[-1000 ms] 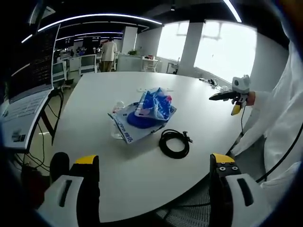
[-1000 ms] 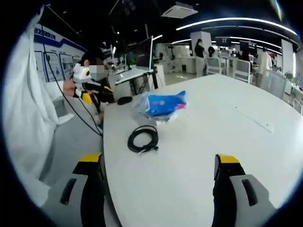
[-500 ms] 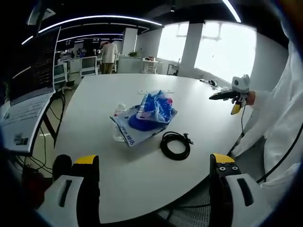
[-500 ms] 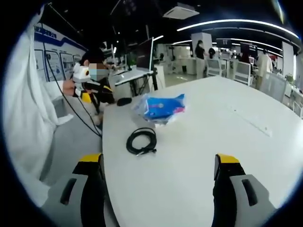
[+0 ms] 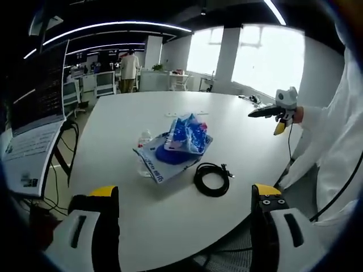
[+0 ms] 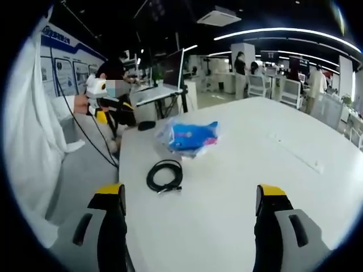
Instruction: Arrange the tabletop items into an orderly group along one side of the table until the central work area is clear of visible clutter.
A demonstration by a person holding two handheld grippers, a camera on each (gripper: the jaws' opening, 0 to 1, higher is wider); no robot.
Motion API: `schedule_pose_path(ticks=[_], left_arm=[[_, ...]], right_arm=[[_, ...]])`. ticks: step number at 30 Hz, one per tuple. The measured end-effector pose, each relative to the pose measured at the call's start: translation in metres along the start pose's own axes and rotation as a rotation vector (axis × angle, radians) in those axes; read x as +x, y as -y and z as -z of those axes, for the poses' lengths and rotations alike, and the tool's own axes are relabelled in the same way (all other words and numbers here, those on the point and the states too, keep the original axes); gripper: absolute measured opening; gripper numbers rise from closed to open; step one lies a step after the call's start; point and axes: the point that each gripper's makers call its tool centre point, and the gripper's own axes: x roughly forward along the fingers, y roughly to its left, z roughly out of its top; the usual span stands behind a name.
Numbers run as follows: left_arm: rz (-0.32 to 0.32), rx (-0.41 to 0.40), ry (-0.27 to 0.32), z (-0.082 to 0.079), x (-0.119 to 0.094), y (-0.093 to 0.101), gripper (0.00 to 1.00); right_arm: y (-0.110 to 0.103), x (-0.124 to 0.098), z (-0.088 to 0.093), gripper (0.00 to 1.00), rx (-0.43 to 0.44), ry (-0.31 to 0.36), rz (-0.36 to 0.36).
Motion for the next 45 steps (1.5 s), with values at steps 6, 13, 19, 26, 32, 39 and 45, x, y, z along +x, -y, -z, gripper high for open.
schedule_pose_path(ticks=[6,13,19,26,32,39,45], left_arm=[[0.002,0.018,0.013,-0.013,0.003,0.0,1.0],[0.007,0.043,0.033,-0.032,0.012,-0.002,1.0],[0.018,0.057,0.051,-0.047,0.022,0.0,1.0],[0.03,0.07,0.067,-0.06,0.034,0.001,1.0],[0.034,0.077,0.08,-0.071,0.041,0.0,1.0],[0.025,0.062,0.098,-0.076,0.047,-0.004,1.0],[0.017,0.052,0.106,-0.081,0.056,-0.005,1.0]], right_arm=[[0.007,0.003,-0.014,0.94,-0.018,0.023,0.009],[0.017,0.012,-0.034,0.93,-0.047,0.053,0.01],[0.022,0.019,-0.045,0.92,-0.054,0.067,0.011],[0.026,0.031,-0.054,0.91,-0.06,0.078,0.001],[0.03,0.042,-0.066,0.91,-0.067,0.091,-0.013],[0.033,0.052,-0.076,0.9,-0.077,0.097,-0.03],[0.036,0.063,-0.083,0.88,-0.08,0.101,-0.04]])
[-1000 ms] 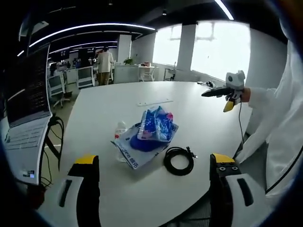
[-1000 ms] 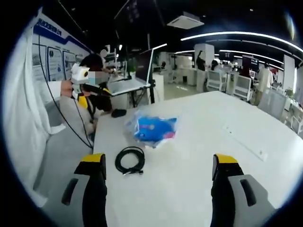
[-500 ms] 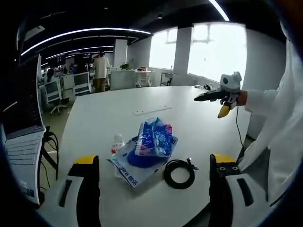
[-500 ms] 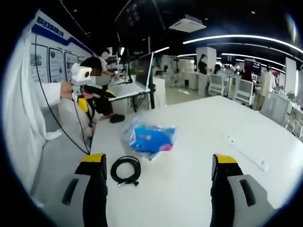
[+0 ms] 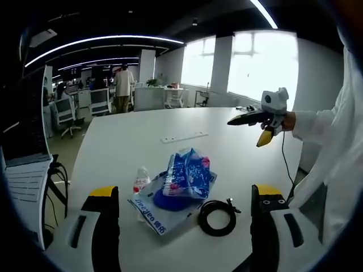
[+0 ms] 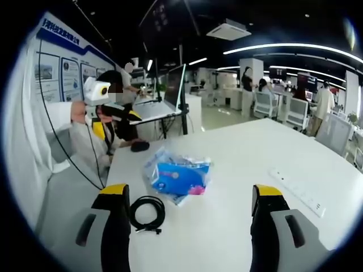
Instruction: Arrange the tabletop items into an orderly group along one side of the table until the central work area is clear of visible clutter.
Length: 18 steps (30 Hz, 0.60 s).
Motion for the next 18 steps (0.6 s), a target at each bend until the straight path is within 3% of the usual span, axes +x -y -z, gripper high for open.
schedule_pose_path(ticks=[18], left_arm=[[-0.051,-0.056,0.007,0.008,0.035,-0.007,0.95]], right_arm=[[0.009,0.039,0.001,0.77,0.01,-0.003,-0.025]])
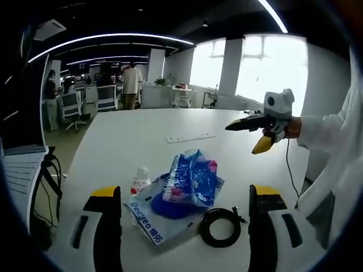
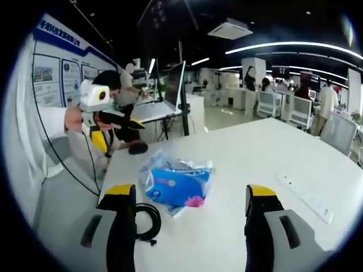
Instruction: Arrange the tabletop items into an orderly group along one side of the table until the central work area is clear of visible clutter.
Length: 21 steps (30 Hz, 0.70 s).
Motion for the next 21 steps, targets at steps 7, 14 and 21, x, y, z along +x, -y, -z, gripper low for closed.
schedule_pose_path(ticks=[7,14,21], left_arm=[[-0.025,-0.026,0.004,0.004,0.015,0.0,0.86],[-0.069,-0.074,-0.002,0.011,0.027,-0.002,0.8],[-0.114,-0.094,-0.024,0.022,0.037,-0.004,0.71]], right_arm=[[0.006,0.01,0.004,0.72,0.005,-0.01,0.001],[0.01,0.022,0.007,0.67,0.007,-0.021,-0.003],[0.01,0.032,0.01,0.6,0.007,-0.026,-0.011]])
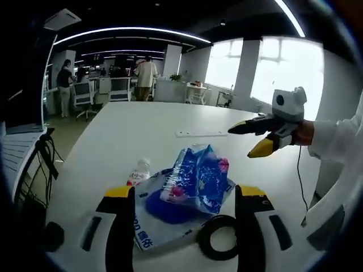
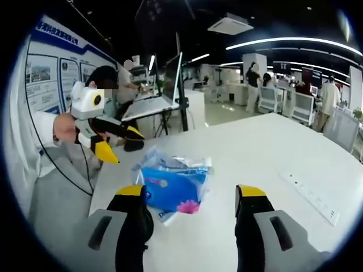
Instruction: Arrange the tabletop items into an orderly group along one side of the table until the central work area is clear of visible clutter.
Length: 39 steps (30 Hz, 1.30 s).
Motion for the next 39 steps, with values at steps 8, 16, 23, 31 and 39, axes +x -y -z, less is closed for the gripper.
schedule_pose_path(ticks=[8,16,23,31,39], left_arm=[[-0.03,-0.039,-0.024,0.012,0.011,0.003,0.64],[-0.04,-0.053,-0.056,0.026,0.019,0.007,0.53],[-0.054,-0.071,-0.069,0.033,0.023,0.008,0.43],[-0.058,-0.092,-0.095,0.041,0.025,0.01,0.27],[-0.039,-0.117,-0.105,0.046,0.028,0.019,0.14]], right_arm=[[0.005,0.01,0.006,0.49,0.004,-0.011,0.006],[0.007,0.017,0.012,0.44,0.012,-0.021,0.009],[0.01,0.02,0.018,0.4,0.021,-0.028,0.016],[0.012,0.024,0.024,0.32,0.017,-0.044,0.02],[0.012,0.028,0.028,0.21,0.014,-0.052,0.017]])
